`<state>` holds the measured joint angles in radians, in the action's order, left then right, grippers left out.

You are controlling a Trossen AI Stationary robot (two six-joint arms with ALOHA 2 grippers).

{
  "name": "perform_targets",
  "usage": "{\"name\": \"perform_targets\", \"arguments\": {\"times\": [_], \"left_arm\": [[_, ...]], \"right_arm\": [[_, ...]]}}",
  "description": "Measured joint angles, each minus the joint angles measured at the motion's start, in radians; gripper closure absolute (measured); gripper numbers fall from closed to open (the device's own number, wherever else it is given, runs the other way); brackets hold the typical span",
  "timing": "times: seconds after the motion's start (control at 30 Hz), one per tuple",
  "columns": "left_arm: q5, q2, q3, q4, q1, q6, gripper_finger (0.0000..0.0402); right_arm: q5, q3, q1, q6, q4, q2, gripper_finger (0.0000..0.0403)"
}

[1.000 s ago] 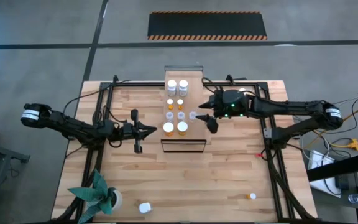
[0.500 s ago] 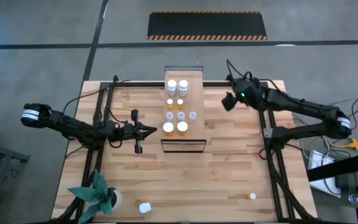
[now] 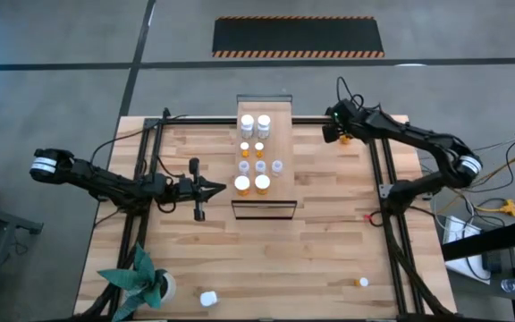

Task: Pick and place medicine bottles onto shelf by color
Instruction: Put the big orange pill bottle aligned with the other big orange pill bottles on the shelf

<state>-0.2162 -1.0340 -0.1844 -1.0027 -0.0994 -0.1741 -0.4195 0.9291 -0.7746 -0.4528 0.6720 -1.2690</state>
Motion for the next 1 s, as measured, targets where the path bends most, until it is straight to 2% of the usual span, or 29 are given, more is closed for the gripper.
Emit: {"name": "perform_targets", "arguments": {"times": [0.3, 0.53, 0.83, 1.0], "left_arm": [[0.002, 0.000, 0.000, 0.002, 0.000, -0.015, 0.0400], [0.002, 0.000, 0.000, 0.002, 0.000, -0.016, 0.0400], [0.002, 0.000, 0.000, 0.003, 0.000, -0.016, 0.0400], [0.002, 0.000, 0.000, 0.004, 0.000, -0.016, 0.0400]], "right_arm": [[0.006, 0.000, -0.122, -0.059, -0.015, -0.119, 0.0085], [0.070, 0.000, -0.149, -0.054, -0.065, -0.170, 0.0092], [0.084, 0.000, -0.160, -0.043, -0.068, -0.205, 0.0123], [0.091, 0.000, -0.160, -0.025, -0.068, -0.217, 0.0158]]}}
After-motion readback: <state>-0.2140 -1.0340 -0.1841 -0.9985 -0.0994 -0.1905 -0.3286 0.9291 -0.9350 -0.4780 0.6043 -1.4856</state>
